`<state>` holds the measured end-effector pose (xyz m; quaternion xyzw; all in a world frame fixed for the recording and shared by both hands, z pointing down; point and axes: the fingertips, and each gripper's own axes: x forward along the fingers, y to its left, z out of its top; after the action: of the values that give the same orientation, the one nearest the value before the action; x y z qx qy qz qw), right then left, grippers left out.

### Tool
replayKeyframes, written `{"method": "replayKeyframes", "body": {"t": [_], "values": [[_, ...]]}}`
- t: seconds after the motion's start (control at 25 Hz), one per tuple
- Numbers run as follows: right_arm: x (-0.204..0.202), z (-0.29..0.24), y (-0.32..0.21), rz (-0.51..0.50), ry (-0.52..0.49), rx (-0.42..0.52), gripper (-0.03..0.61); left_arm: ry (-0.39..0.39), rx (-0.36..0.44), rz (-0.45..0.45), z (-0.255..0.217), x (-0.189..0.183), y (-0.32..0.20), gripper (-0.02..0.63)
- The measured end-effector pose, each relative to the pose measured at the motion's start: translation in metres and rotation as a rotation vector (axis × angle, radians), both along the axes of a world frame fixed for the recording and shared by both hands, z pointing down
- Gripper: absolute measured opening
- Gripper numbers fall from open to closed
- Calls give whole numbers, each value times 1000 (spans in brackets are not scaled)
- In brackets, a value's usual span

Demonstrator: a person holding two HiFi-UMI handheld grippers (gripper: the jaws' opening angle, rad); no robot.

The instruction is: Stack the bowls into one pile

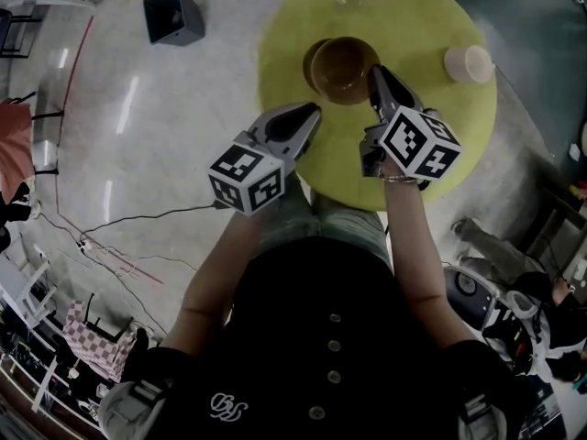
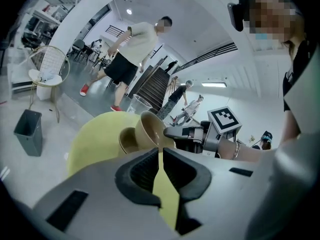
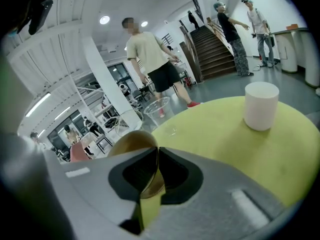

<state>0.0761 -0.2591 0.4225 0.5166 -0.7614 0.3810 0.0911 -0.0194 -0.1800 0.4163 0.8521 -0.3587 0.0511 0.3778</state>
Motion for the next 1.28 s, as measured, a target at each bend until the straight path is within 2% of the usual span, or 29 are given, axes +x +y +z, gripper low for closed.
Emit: {"method": "replayKeyframes", "body": {"t": [0.32, 0.88, 1.28], "values": [[-16, 23, 0, 9, 15, -23, 17, -11, -9, 41, 16, -9, 3, 37], [-15, 51, 3, -16, 71, -59, 18, 6, -37, 93, 36, -1, 3, 37], [-15, 50, 12, -20, 132, -19, 28, 2, -41, 96, 40, -3, 8, 37]]}}
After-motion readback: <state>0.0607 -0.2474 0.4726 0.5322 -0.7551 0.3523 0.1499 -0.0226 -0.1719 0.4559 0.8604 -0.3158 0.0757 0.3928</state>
